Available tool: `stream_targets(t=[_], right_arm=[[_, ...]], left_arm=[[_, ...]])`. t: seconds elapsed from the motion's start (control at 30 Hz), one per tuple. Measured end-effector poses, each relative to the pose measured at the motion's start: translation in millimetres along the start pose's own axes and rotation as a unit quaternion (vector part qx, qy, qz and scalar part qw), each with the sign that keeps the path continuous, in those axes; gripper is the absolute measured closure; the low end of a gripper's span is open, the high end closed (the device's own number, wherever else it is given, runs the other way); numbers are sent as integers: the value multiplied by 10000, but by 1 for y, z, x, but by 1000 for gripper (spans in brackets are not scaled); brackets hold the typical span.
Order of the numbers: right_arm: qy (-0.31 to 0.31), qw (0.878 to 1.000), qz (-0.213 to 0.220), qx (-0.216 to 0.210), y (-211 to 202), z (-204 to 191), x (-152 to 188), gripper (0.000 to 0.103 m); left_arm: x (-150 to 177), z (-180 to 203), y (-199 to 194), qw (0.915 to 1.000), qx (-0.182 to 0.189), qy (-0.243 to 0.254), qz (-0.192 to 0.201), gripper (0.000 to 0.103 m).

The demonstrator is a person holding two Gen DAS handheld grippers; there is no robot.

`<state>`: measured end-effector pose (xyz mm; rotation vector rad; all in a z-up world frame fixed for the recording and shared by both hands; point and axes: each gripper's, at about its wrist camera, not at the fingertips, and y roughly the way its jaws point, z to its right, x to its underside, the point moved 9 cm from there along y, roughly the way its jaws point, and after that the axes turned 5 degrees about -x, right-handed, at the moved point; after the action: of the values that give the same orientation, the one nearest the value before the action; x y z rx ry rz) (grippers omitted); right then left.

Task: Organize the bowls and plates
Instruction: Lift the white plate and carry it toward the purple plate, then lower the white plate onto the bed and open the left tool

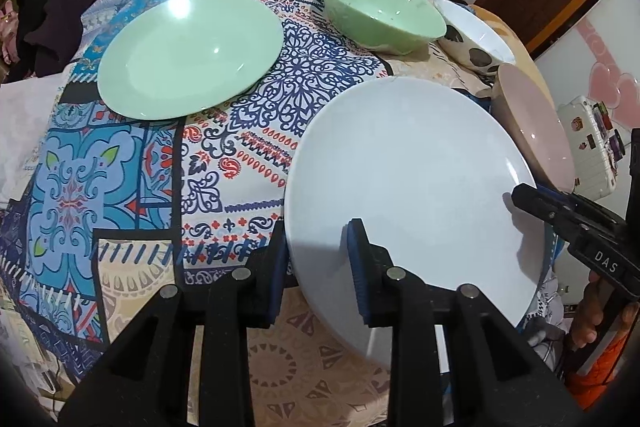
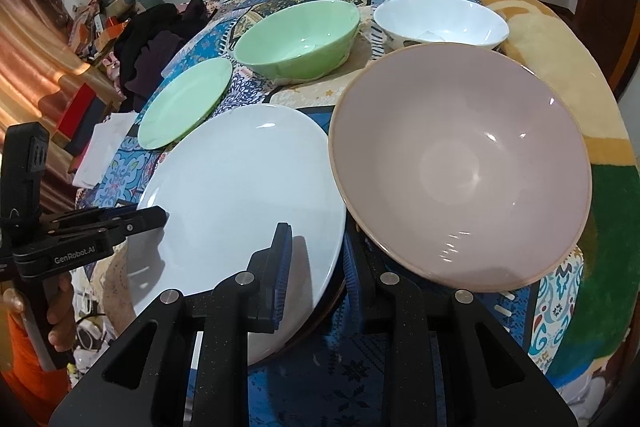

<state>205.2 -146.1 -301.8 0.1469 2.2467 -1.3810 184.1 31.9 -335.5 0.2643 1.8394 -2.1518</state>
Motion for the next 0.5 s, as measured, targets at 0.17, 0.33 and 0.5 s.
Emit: stream_targets(t=[0.17,0.33,0.5], right_arm=[[-115,9998,35,161,-3,0,0,77],[-185,9995,58,232,-10,-2,0,77],[-334,9990,168,225,-19,-12,-6,77]], left_arm=[[0,0,0,10000,-24,23,61,75],[3,-2,-8,9999,73,-42,108,75],[1,-4,-29,9992,48,-46,382,75]])
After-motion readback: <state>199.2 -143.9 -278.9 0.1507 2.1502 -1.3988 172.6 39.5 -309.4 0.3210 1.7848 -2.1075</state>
